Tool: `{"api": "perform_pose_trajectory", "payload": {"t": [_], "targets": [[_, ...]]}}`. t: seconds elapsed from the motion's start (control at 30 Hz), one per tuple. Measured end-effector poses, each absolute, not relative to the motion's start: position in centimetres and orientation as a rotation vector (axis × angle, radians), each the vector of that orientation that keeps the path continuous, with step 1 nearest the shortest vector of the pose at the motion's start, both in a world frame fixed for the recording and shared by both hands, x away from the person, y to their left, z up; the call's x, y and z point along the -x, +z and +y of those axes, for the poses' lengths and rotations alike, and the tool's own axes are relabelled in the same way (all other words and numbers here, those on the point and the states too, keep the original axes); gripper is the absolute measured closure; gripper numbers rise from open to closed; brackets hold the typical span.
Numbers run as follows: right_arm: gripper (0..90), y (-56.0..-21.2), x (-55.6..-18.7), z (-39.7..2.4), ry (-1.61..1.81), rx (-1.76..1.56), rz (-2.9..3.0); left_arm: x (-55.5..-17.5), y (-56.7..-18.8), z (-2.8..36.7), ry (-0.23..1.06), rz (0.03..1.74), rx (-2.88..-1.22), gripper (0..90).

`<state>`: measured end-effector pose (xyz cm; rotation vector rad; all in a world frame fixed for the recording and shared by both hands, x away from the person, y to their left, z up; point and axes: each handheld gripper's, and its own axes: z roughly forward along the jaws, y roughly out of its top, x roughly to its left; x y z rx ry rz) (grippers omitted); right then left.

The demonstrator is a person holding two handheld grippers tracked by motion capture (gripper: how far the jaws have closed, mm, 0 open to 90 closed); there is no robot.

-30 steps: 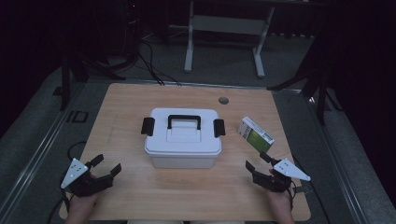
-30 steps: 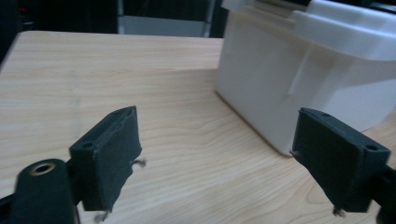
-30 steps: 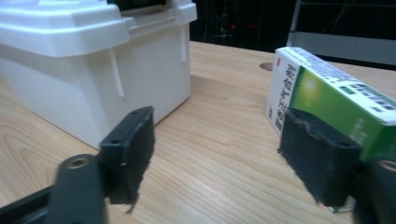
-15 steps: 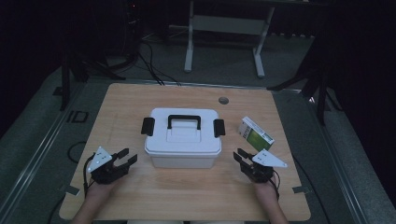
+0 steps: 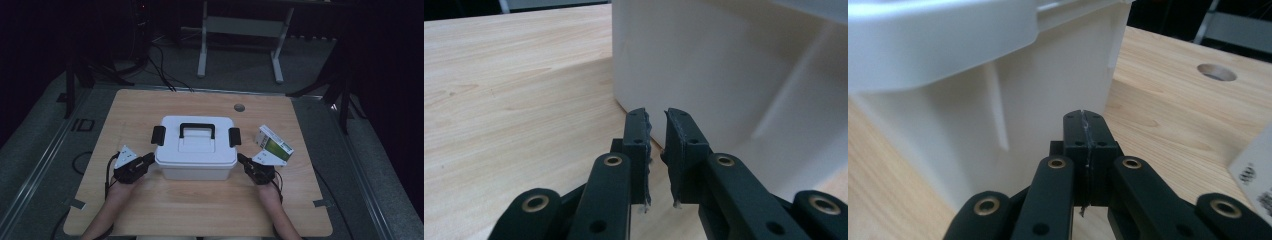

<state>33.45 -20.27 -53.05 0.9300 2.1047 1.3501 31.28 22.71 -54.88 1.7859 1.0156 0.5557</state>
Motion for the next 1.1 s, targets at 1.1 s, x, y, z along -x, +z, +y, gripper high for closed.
{"api": "perform_pose_trajectory", "payload": {"t": [1.1], "targets": [[90.0, -53.0, -35.2, -18.5, 1.384, -0.979, 2.091, -32.5, -54.6, 21.2, 0.466, 0.938, -1.768, 90.0]]}}
